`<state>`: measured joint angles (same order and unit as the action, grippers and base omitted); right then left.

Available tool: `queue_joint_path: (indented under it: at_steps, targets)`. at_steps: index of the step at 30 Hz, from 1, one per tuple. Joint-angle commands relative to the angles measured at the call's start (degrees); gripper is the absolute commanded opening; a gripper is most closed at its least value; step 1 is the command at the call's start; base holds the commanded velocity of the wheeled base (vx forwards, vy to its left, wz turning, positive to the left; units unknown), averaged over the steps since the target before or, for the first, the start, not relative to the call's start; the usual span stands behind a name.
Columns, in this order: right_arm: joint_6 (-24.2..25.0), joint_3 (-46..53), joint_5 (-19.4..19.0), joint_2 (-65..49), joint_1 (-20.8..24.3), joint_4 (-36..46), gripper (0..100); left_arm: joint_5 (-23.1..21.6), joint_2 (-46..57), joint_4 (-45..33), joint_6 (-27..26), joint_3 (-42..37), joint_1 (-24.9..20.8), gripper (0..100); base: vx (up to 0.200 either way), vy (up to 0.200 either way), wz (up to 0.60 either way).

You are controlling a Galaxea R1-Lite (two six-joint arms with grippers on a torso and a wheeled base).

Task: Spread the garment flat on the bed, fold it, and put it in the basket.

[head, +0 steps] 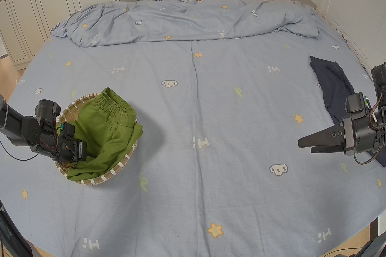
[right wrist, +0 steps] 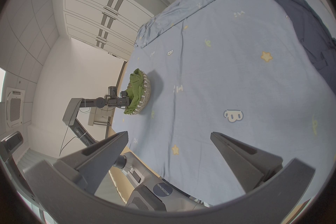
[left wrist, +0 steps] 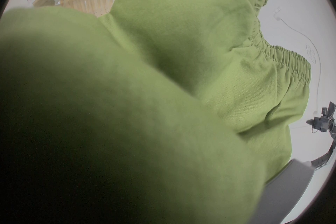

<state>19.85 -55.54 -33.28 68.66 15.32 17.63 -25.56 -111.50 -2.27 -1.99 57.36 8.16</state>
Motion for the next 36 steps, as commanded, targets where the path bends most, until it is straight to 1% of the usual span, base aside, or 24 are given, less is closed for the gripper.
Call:
queue_joint_path:
  at_steps: [1, 5, 8, 12, 14, 21, 22, 28, 34, 36]
  targets:
    - [0.0, 0.0, 0.0, 0.0, 0.1, 0.0, 100, 0.0, 4.2, -3.0, -1.1, -2.2, -1.3, 0, 0.0, 0.0, 0.0]
    - [0.0, 0.0, 0.0, 0.0, 0.1, 0.0, 100, 0.1, 6.1, -5.6, -2.0, -4.2, -1.6, 0, 0.0, 0.0, 0.0]
    - [0.0, 0.0, 0.0, 0.0, 0.1, 0.0, 100, 0.3, 6.1, -5.5, -2.0, -4.6, -1.6, 0, 0.0, 0.0, 0.0]
    - [0.0, 0.1, 0.0, -0.1, 0.1, 0.0, 100, 2.0, 4.8, -5.1, -2.1, -5.0, -0.9, 0, 0.0, 0.0, 0.0]
    - [0.0, 0.0, 0.0, -0.5, 0.1, 0.0, 100, 3.6, 4.4, -5.1, -2.4, -5.5, -0.3, 0, 0.0, 0.0, 0.0]
    - [0.0, 0.1, 0.0, -0.5, 0.1, 0.0, 100, 4.3, 5.2, -4.3, -2.7, -5.2, 0.8, 0, 0.0, 0.0, 0.0]
    - [-0.1, 0.1, 0.0, -0.5, 0.1, 0.0, 100, 4.6, 5.5, -4.1, -2.7, -5.2, 0.8, 100, 0.0, 0.0, 0.0]
    - [0.0, 0.0, 0.0, -0.5, 0.1, 0.0, 100, 4.6, 9.5, -3.9, -2.5, -5.6, 0.8, 100, 0.0, 0.0, 0.0]
    - [0.0, 0.1, 0.0, -0.5, -0.2, 0.0, 100, 4.7, 18.8, -4.4, -2.2, -6.9, 1.1, 100, 0.0, 0.0, 0.0]
    - [-0.1, 0.1, 0.1, -0.5, -0.4, -0.1, 100, 4.7, 22.1, -4.5, -2.3, -7.3, 1.8, 100, 0.0, 0.0, 0.0]
